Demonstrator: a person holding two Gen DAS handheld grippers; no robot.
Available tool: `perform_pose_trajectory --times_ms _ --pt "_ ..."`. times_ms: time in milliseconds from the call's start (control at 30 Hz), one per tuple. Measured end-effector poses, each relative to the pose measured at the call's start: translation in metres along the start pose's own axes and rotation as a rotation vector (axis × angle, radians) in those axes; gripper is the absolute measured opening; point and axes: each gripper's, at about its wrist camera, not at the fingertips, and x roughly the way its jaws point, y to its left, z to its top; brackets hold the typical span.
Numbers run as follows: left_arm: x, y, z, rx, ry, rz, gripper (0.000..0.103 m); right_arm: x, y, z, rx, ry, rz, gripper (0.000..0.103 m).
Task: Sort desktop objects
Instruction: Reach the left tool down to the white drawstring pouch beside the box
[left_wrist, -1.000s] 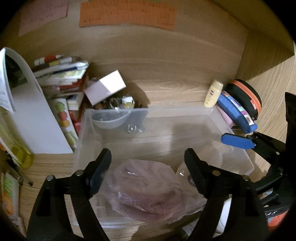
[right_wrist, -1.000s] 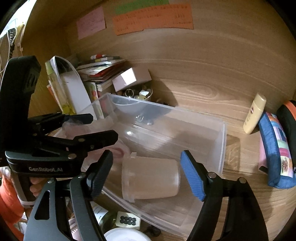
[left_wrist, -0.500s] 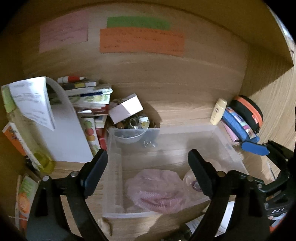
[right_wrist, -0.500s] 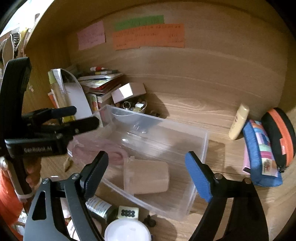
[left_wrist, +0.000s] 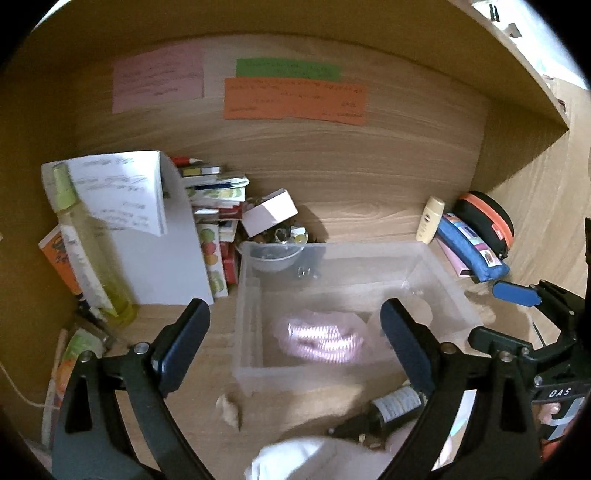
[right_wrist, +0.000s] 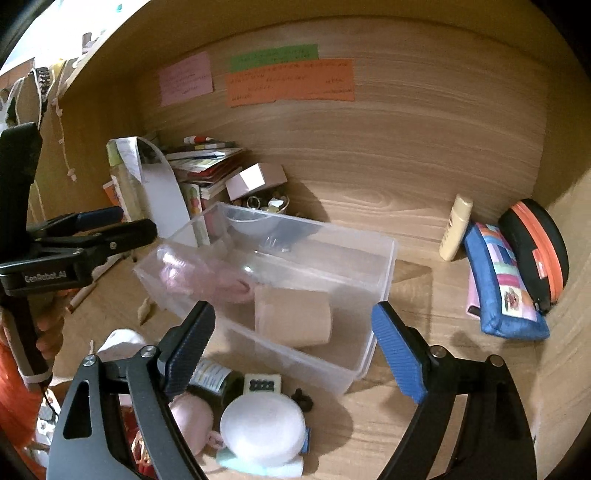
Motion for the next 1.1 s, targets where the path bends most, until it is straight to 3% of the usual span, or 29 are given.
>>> perform_pose_trajectory --times_ms 467,633,900,1100 --pt "-0.039 0.011 -0.041 0.008 0.014 0.036 0.097 -0.034 0.024 -0.035 -0.047 -0.004 -0.023 0.086" --pt "-0.043 0.014 -0.058 0.021 0.043 0.04 0.097 -0.039 0.025 -0.048 -0.06 0.005 -0.043 0.094" --pt "-0.047 0.014 -0.085 0.085 0.1 0.057 0.097 -0.026 0.014 -0.075 -0.073 0.083 -0.078 0.094" --pt "-0.049 0.005 -0.104 0.123 0.139 0.011 0.097 -0.01 0.007 -0.085 -0.059 0.139 -0.067 0.094"
